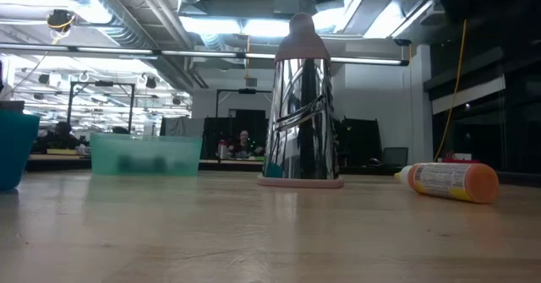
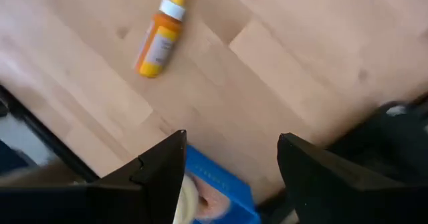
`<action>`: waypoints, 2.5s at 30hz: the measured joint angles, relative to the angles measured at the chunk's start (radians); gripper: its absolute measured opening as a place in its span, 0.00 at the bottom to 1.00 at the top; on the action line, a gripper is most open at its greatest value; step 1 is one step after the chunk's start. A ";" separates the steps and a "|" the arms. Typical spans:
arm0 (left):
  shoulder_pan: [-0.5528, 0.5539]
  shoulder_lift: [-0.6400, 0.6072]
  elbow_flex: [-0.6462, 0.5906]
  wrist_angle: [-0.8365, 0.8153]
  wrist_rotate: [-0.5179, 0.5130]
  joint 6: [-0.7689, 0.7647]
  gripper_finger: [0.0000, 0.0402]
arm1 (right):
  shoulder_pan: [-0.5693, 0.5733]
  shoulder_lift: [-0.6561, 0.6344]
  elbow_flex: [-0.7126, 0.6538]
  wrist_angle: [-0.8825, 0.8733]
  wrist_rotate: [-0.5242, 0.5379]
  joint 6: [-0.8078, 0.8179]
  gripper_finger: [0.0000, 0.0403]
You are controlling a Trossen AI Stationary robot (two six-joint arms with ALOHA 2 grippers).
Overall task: Pick & Place Food Item
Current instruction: Put the yellow food coloring into the green bin
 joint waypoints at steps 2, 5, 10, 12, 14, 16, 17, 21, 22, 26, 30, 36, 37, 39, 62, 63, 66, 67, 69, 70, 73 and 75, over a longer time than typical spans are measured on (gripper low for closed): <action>0.006 0.000 0.000 0.000 0.025 0.015 0.41 | 0.020 -0.047 -0.105 0.103 0.000 0.100 0.58; 0.014 0.000 0.000 -0.004 0.046 0.031 0.41 | 0.037 -0.107 -0.253 0.302 0.000 0.232 0.58; 0.038 0.000 0.000 -0.003 0.111 0.051 0.41 | 0.040 -0.126 -0.447 0.592 -0.001 0.346 0.58; 0.046 0.000 0.000 -0.002 0.133 0.057 0.41 | 0.040 -0.112 -0.506 0.692 0.000 0.375 0.58; 0.053 0.000 0.000 -0.001 0.143 0.058 0.41 | 0.040 -0.101 -0.557 0.761 0.000 0.406 0.58; 0.057 0.000 0.000 -0.001 0.143 0.058 0.41 | 0.040 -0.085 -0.595 0.817 0.008 0.425 0.58; 0.058 0.000 0.000 0.000 0.143 0.058 0.41 | 0.039 -0.078 -0.607 0.825 0.018 0.435 0.57; 0.069 0.000 0.000 0.003 0.145 0.057 0.41 | 0.028 -0.039 -0.632 0.861 0.052 0.439 0.57; 0.072 0.000 0.000 0.003 0.146 0.057 0.41 | 0.024 -0.029 -0.634 0.873 0.052 0.436 0.57; 0.085 0.000 0.000 0.003 0.155 0.057 0.41 | 0.008 0.022 -0.635 0.961 0.066 0.424 0.57; 0.091 0.000 0.000 0.003 0.171 0.050 0.41 | -0.008 0.085 -0.635 1.103 0.058 0.410 0.57; 0.090 0.000 0.000 0.001 0.171 0.032 0.41 | -0.018 0.190 -0.635 1.207 0.032 0.408 0.57; 0.090 0.000 0.000 -0.001 0.171 0.031 0.41 | -0.018 0.209 -0.635 1.220 0.030 0.406 0.57; 0.088 0.000 0.000 -0.001 0.172 0.031 0.41 | -0.018 0.246 -0.636 1.255 0.016 0.403 0.57; 0.088 0.000 0.000 -0.001 0.202 0.014 0.41 | -0.020 0.430 -0.636 1.465 0.015 0.413 0.32; 0.088 0.000 0.000 -0.001 0.202 0.013 0.41 | -0.020 0.430 -0.636 1.466 0.015 0.413 0.29; 0.088 0.000 0.000 -0.001 0.202 0.013 0.41 | -0.020 0.430 -0.636 1.469 0.015 0.410 0.26; 0.088 0.000 0.000 -0.001 0.202 0.013 0.41 | -0.020 0.430 -0.636 1.469 0.015 0.410 0.26; 0.088 0.000 0.000 -0.001 0.199 0.013 0.41 | -0.020 0.430 -0.636 1.473 0.007 0.409 0.26; 0.088 0.000 0.000 -0.001 0.197 0.013 0.41 | -0.020 0.430 -0.636 1.481 -0.003 0.409 0.26; 0.088 0.000 0.000 -0.001 0.196 0.013 0.41 | -0.020 0.423 -0.636 1.557 -0.052 0.411 0.26; 0.088 0.000 0.000 0.000 0.196 0.014 0.41 | -0.020 0.404 -0.634 1.617 -0.075 0.419 0.26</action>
